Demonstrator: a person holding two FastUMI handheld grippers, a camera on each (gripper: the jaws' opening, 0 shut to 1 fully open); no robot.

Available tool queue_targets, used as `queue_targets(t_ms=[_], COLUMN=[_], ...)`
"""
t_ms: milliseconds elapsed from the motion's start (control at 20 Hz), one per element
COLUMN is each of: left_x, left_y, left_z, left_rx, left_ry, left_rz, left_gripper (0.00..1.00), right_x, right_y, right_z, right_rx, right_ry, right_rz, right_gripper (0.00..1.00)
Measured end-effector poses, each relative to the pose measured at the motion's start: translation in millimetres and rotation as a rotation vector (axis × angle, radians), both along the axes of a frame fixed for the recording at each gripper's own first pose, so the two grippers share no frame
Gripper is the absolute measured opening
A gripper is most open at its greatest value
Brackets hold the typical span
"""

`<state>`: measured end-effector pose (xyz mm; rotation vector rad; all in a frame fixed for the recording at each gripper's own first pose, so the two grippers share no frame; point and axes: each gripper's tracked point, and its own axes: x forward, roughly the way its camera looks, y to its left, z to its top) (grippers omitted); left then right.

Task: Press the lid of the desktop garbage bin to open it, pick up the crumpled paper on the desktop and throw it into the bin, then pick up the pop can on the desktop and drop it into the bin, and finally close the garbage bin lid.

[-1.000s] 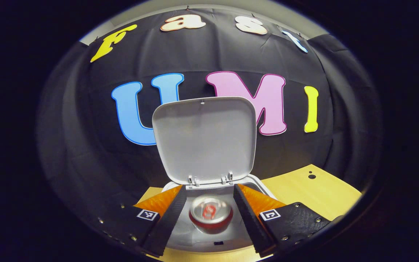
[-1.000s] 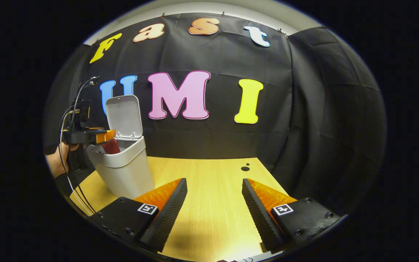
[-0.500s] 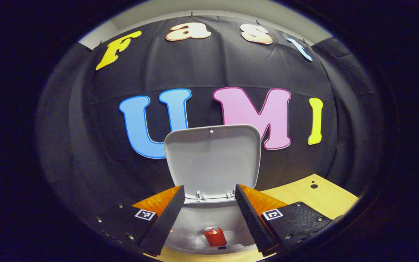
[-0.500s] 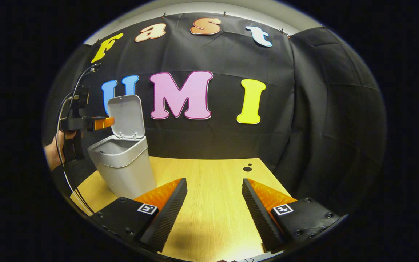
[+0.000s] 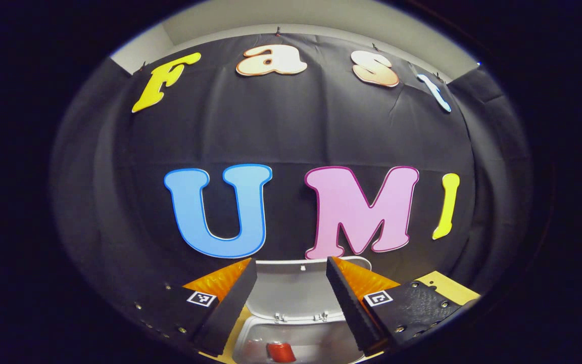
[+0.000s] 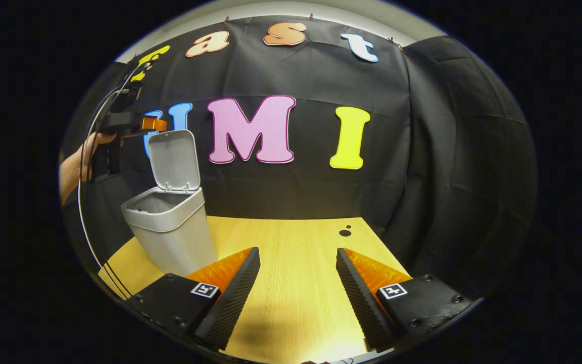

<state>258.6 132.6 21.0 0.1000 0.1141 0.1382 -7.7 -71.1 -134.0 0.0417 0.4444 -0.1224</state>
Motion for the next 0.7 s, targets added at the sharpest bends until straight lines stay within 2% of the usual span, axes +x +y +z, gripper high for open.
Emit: queue_targets(t_ms=[150,300,400,700], left_x=[20,41,52,53], left_y=[-9,-10,-7,-13], left_z=[8,-4,-14,-19], left_rx=[-0.004,-0.033,-0.006,0.025], left_ry=[-0.022,0.016,0.044,0.097], left_rz=[-0.038,-0.055,-0.054,-0.078], left_gripper=[0.9,0.9,0.9,0.91], right_x=[-1,-2,-2,0], right_y=[-3,-5,-6,-6], right_z=[-4,-10,-11,-21], right_rx=[0.004,0.006,0.005,0.016], right_ry=[0.014,0.034,0.036,0.062], right_rz=[-0.004,-0.007,-0.007,0.001], right_gripper=[0.98,0.98,0.98,0.98])
